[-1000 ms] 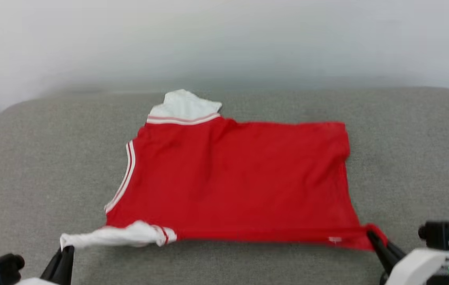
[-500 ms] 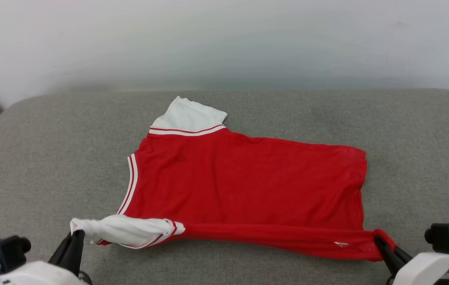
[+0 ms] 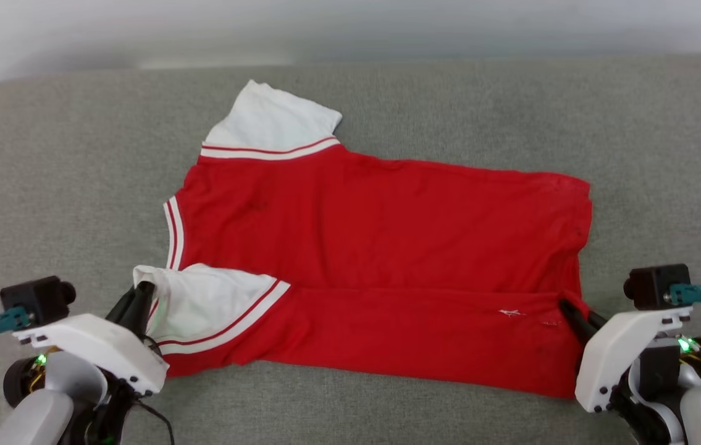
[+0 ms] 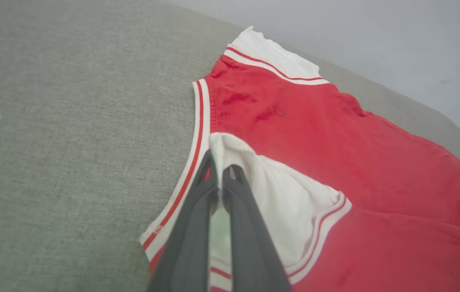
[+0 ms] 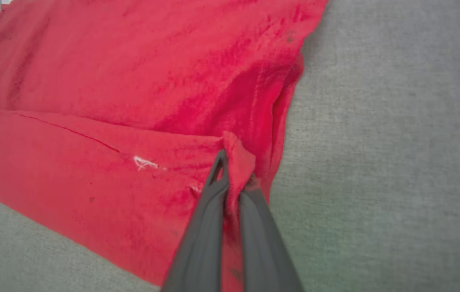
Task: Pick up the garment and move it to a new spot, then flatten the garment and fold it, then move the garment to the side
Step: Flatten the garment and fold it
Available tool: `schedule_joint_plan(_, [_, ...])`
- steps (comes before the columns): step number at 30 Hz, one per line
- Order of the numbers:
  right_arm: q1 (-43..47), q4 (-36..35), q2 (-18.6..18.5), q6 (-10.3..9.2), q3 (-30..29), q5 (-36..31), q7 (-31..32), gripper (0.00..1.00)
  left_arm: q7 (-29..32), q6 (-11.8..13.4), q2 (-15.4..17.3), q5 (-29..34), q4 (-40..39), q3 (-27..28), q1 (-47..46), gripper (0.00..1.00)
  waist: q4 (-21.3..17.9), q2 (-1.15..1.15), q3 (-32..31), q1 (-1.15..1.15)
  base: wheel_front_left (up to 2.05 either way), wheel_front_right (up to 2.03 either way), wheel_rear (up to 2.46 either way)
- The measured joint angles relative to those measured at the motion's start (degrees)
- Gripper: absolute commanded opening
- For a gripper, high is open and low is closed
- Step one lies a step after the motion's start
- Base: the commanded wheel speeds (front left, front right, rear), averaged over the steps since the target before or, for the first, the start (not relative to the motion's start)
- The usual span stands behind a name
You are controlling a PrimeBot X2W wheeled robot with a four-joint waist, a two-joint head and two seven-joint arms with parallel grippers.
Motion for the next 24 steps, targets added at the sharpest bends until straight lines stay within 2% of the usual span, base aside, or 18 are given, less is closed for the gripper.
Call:
schedule_joint_plan(7, [-4.97,8.29,-1.58,0.02,3.16,0.18,-2.47,0.0,2.89,-4.58,-2.47,-1.18,10.38,-2.94,-5.42,0.0,-0.34,0.0,4.16,0.0,0.0,0.0,0.0])
schedule_joint_plan(8, [-5.62,9.07,-1.69,0.02,3.66,0.2,-3.03,0.04,3.6,-5.25,-2.59,-1.51,11.44,-3.37,-5.95,0.0,-0.42,0.0,4.27,0.0,0.0,0.0,0.0])
schedule_joint_plan(9, [-5.96,9.93,-1.77,0.02,4.01,0.35,-3.63,0.33,4.11,-5.94,-2.92,-1.77,12.54,-3.65,-6.44,0.0,-0.47,0.0,4.2,0.01,0.0,0.0,0.0])
schedule_joint_plan(10, [-6.16,10.51,-1.99,0.02,4.6,0.32,-4.19,0.73,4.37,-6.62,-3.34,-2.23,13.38,-3.79,-6.81,0.13,-0.5,0.0,4.02,0.0,0.0,0.0,0.0])
schedule_joint_plan(11, [-6.37,11.17,-2.27,0.02,5.0,0.24,-5.14,1.0,4.52,-7.14,-3.75,-2.48,14.01,-3.98,-7.06,0.45,-0.51,0.0,3.81,0.0,0.0,0.0,0.0])
schedule_joint_plan(12, [-6.39,11.68,-2.36,0.02,5.3,0.35,-6.01,1.0,4.68,-7.39,-3.96,-2.52,14.89,-4.34,-7.27,0.85,-0.5,0.0,3.54,0.0,0.0,0.0,0.0])
schedule_joint_plan(13, [-6.39,11.89,-2.44,0.02,5.5,0.54,-7.0,1.0,5.14,-7.66,-4.0,-2.58,15.51,-4.56,-7.51,1.0,-0.46,0.0,3.21,0.0,0.0,0.0,0.0])
schedule_joint_plan(18, [-5.69,10.87,-2.56,0.0,5.11,1.21,-14.97,1.0,4.55,-7.88,-3.2,-2.71,16.84,-3.72,-7.84,1.0,-0.38,0.0,0.71,0.0,0.0,0.0,0.0])
schedule_joint_plan(24, [-2.85,6.81,-1.63,0.0,3.25,0.16,-22.31,1.0,6.76,-6.2,1.45,-3.42,13.19,-1.93,-6.48,1.0,-0.72,0.0,-3.63,0.0,0.0,0.0,0.0])
